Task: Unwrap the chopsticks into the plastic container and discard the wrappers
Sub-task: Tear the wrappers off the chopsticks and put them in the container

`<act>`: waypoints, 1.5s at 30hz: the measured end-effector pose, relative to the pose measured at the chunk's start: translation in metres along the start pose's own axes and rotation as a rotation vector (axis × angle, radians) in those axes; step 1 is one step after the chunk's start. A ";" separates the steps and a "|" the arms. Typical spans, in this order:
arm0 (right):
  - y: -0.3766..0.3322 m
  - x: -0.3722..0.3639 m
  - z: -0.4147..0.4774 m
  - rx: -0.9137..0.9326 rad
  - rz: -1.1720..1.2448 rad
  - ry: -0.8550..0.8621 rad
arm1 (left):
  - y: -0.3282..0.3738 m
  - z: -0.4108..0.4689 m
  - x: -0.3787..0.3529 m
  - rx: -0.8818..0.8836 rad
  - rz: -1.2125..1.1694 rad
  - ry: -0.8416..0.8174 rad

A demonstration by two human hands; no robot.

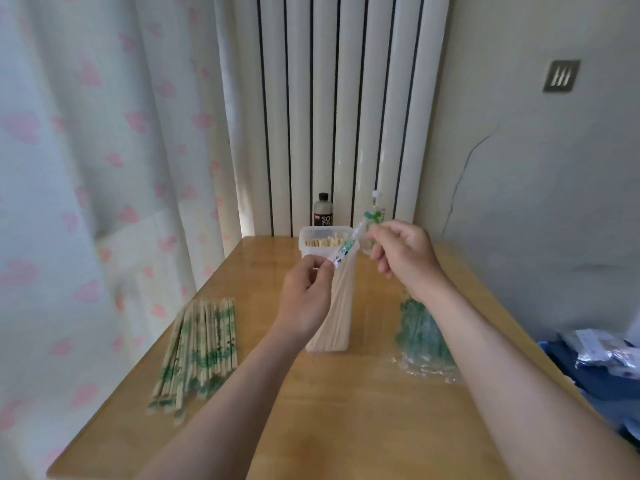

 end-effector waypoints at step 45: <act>0.240 0.158 -0.116 -0.545 -0.428 0.254 | -0.109 0.047 -0.218 0.293 0.555 -0.298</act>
Point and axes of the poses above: each hand's wrist, its own z-axis towards the middle knuckle, its own x-axis out of the back of the hand, y = z × x, the point moved 9 cm from there along z, towards the middle knuckle, and after that the axes turned 4 degrees about -y, right-handed, at the moved point
